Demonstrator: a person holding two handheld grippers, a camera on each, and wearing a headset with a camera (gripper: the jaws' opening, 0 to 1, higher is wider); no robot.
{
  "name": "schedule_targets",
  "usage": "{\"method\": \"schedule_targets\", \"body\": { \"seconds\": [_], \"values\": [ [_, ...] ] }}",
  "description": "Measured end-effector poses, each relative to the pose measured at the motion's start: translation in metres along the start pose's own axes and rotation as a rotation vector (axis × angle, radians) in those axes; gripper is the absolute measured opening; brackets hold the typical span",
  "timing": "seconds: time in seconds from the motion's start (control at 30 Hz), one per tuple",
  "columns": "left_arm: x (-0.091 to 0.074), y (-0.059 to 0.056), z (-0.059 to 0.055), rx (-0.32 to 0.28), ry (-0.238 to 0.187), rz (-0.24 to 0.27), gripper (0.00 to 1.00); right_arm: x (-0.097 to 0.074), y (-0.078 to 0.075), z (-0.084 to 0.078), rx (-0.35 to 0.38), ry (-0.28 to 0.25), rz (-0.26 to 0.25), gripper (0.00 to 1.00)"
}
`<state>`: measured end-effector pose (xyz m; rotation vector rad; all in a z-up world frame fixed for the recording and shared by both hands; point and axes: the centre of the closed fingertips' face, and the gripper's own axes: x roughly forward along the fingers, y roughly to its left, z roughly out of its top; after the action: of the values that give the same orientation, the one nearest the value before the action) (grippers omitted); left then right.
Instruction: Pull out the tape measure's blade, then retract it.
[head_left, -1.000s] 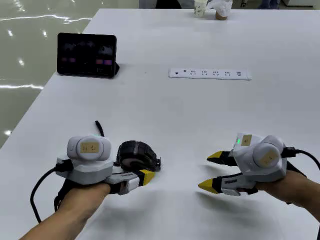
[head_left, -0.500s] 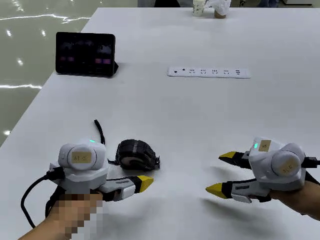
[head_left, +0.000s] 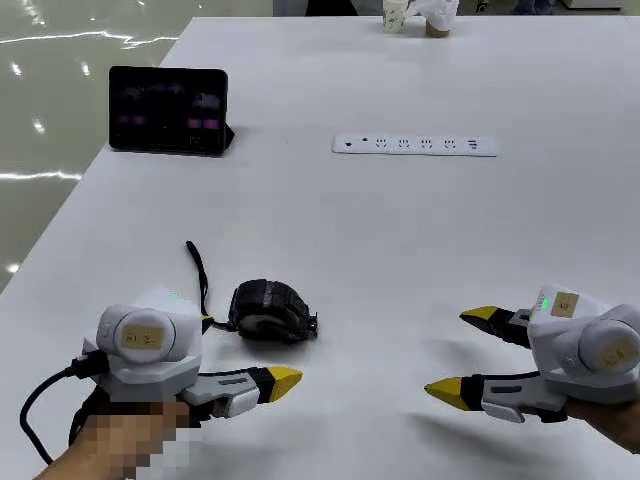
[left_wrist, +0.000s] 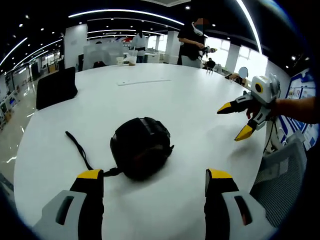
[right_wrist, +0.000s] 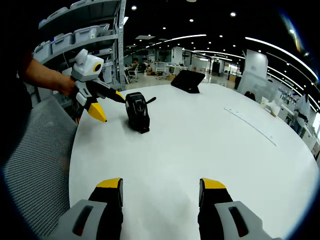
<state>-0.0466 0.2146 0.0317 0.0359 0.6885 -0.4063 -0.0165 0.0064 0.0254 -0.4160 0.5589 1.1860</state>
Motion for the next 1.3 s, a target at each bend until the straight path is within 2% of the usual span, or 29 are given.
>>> {"method": "schedule_targets", "body": {
  "seconds": [0.17, 0.4, 0.6, 0.87, 1.3],
  "values": [
    [-0.006, -0.005, 0.004, 0.027, -0.031, -0.03, 0.82, -0.008, 0.0, -0.003, 0.026, -0.018, -0.013, 0.63],
    [-0.011, -0.006, 0.005, 0.052, -0.048, -0.047, 0.83, -0.015, 0.003, -0.005, 0.045, -0.038, -0.037, 0.67],
    [-0.016, -0.012, 0.005, 0.08, -0.064, -0.071, 0.86, -0.021, 0.006, -0.007, 0.062, -0.055, -0.048, 0.72],
    [-0.02, -0.015, 0.003, 0.077, -0.08, -0.083, 0.89, -0.025, 0.011, -0.009, 0.082, -0.074, -0.049, 0.78],
    [-0.027, -0.022, 0.007, 0.112, -0.116, -0.109, 0.98, -0.031, 0.019, -0.012, 0.107, -0.098, -0.055, 0.84]
  ]
}}
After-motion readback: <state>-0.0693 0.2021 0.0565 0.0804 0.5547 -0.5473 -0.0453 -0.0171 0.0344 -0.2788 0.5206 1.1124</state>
